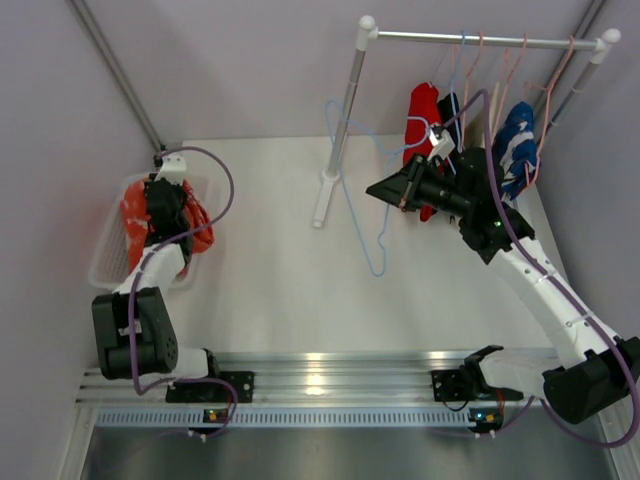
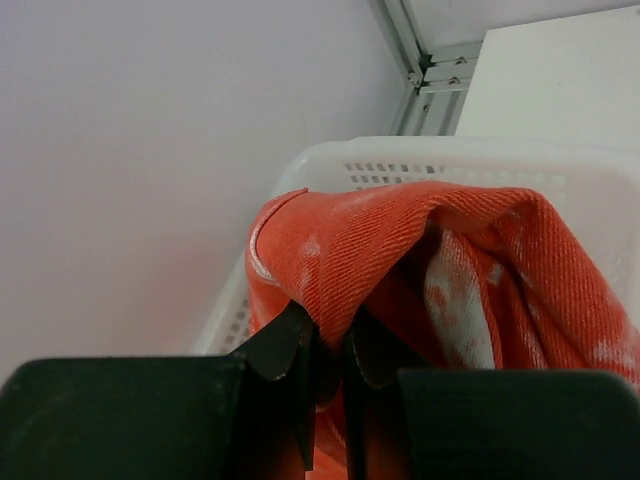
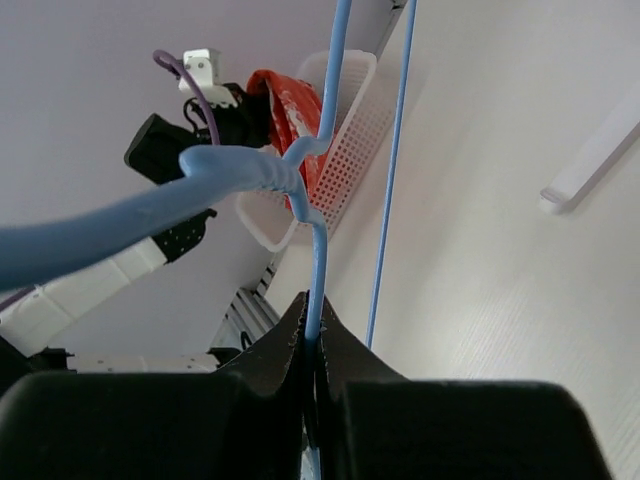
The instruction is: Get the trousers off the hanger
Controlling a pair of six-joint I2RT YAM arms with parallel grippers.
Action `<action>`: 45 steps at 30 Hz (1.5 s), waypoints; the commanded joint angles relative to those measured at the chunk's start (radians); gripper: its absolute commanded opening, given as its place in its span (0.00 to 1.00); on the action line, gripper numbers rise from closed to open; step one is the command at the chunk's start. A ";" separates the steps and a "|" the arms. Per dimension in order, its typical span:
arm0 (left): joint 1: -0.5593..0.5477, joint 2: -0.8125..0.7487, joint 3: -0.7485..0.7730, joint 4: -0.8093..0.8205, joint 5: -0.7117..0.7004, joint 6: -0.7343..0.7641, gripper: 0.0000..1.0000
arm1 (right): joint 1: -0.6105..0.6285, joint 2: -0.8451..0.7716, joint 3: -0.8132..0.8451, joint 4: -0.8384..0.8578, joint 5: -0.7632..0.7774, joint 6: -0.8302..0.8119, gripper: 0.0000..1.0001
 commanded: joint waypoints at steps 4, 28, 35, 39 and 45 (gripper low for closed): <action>0.055 0.137 0.169 0.071 0.182 -0.162 0.51 | -0.017 -0.048 0.066 -0.067 0.025 -0.061 0.00; 0.058 -0.541 0.410 -0.907 0.707 -0.475 0.99 | -0.074 -0.174 0.173 -0.419 0.300 -0.243 0.00; 0.058 -0.598 0.393 -0.964 0.705 -0.521 0.99 | -0.075 0.065 0.467 -0.446 0.395 -0.309 0.00; 0.058 -0.602 0.400 -0.960 0.707 -0.550 0.99 | -0.075 0.227 0.595 -0.454 0.410 -0.329 0.00; 0.058 -0.619 0.368 -0.941 0.702 -0.591 0.99 | -0.074 0.445 0.809 -0.460 0.397 -0.371 0.00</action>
